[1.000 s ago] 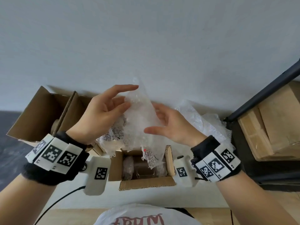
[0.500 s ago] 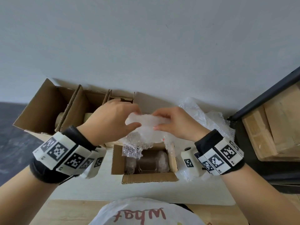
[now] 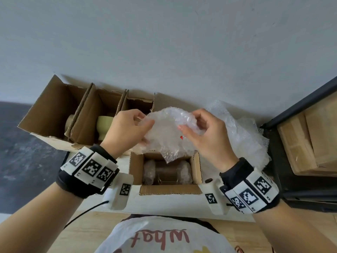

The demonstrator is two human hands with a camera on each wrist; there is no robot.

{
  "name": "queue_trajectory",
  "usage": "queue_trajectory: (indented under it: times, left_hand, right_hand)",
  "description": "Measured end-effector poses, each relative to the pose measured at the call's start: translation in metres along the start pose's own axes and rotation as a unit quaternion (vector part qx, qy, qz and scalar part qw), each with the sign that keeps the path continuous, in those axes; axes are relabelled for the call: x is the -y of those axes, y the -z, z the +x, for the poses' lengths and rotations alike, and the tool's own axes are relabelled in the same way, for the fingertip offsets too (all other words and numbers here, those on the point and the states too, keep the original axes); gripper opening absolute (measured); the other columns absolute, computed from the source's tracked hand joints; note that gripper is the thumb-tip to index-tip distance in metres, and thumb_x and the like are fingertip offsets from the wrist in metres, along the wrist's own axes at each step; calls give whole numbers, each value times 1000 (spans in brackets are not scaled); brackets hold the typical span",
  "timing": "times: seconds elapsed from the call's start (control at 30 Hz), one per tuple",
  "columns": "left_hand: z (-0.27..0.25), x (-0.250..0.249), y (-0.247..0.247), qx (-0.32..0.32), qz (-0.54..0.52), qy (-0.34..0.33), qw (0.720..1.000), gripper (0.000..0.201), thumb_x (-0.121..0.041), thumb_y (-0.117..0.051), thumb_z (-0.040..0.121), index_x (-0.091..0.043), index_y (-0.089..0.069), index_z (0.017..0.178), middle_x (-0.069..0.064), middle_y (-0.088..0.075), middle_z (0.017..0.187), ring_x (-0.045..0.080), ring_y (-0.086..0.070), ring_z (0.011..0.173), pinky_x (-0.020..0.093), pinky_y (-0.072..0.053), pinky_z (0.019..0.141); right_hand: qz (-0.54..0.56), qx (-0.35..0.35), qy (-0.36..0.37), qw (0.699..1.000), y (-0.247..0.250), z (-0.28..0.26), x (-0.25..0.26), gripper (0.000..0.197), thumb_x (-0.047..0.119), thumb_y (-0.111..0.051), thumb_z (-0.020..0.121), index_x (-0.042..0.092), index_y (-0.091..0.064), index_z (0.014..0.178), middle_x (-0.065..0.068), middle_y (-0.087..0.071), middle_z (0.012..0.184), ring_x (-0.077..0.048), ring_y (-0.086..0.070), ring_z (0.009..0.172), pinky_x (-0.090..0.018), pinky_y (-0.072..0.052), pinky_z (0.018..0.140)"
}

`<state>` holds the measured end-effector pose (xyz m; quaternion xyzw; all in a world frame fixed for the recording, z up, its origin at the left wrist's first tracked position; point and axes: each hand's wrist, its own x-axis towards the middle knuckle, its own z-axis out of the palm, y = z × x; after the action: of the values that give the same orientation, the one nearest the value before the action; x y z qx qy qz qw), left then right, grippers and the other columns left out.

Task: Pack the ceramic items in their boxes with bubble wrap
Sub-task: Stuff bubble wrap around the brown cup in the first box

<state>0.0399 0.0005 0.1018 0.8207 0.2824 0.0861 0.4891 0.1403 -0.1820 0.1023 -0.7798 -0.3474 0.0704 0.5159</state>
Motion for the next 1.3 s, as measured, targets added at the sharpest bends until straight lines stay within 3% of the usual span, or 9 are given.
queue_trajectory:
  times: [0.2,0.33,0.43,0.5,0.6,0.67,0.77,1.03,1.3]
  left_hand:
    - [-5,0,1,129,-261,144,946,65,-63,-56,79,-4,-67,105,16,-71,94,30,-70,85,40,-56,78]
    - [-10,17,-2,120,-23,63,990,46,-48,-77,69,-21,-60,102,-10,-67,82,5,-65,71,18,-52,62]
    - [-17,33,-9,30,45,27,998,41,-26,-77,75,-24,-50,106,-15,-62,90,2,-62,80,15,-49,63]
    - [-26,46,-9,-12,85,-108,990,34,-16,-75,77,-18,-52,102,-16,-63,101,7,-64,87,22,-54,67]
    - [-42,73,-10,23,266,-387,882,16,-11,-63,81,-2,-62,94,14,-67,109,29,-68,89,39,-59,67]
    - [-50,91,-11,86,337,-465,814,12,-14,-54,83,-3,-58,86,22,-66,110,31,-68,88,38,-58,67]
    - [-56,113,-16,133,365,-497,776,25,-11,-44,93,-6,-64,78,20,-66,113,27,-66,84,33,-56,70]
    - [-46,124,-27,175,371,-515,753,13,-7,-61,82,-9,-69,73,11,-71,104,23,-68,84,31,-56,70]
    - [-30,110,-52,164,411,-506,740,13,-6,-62,79,-12,-66,69,3,-61,73,18,-56,61,27,-51,57]
  right_hand:
    - [-122,156,110,974,-10,-21,-5,51,14,-72,82,11,-54,129,-3,-53,126,-19,-53,115,-36,-46,98]
    - [-127,230,81,961,-12,-31,-17,43,4,-58,87,15,-56,128,2,-53,131,-17,-53,118,-37,-47,98]
    - [-121,170,82,975,-9,-30,-22,23,1,-57,88,8,-65,108,-2,-67,107,-19,-65,93,-36,-55,81]
    - [-124,133,75,981,-6,-29,-27,20,0,-58,88,7,-65,106,-1,-68,100,-14,-65,89,-29,-55,79]
    - [-127,128,67,981,-5,-31,-34,22,-1,-58,88,9,-65,106,1,-67,99,-12,-64,87,-25,-55,76]
    - [-143,148,76,976,-7,-37,-41,20,0,-57,88,9,-67,103,1,-67,96,-13,-63,78,-29,-55,67]
    - [-215,189,99,953,-13,-51,-54,19,0,-61,86,11,-69,100,0,-66,97,-16,-62,77,-28,-53,68]
    - [-445,225,90,862,-6,-73,-98,36,3,-74,74,8,-69,109,-13,-48,141,-27,-48,129,-46,-37,107]
    - [-441,217,53,869,-11,-82,-104,41,4,-73,76,7,-66,117,-15,-48,141,-29,-48,129,-39,-32,108]
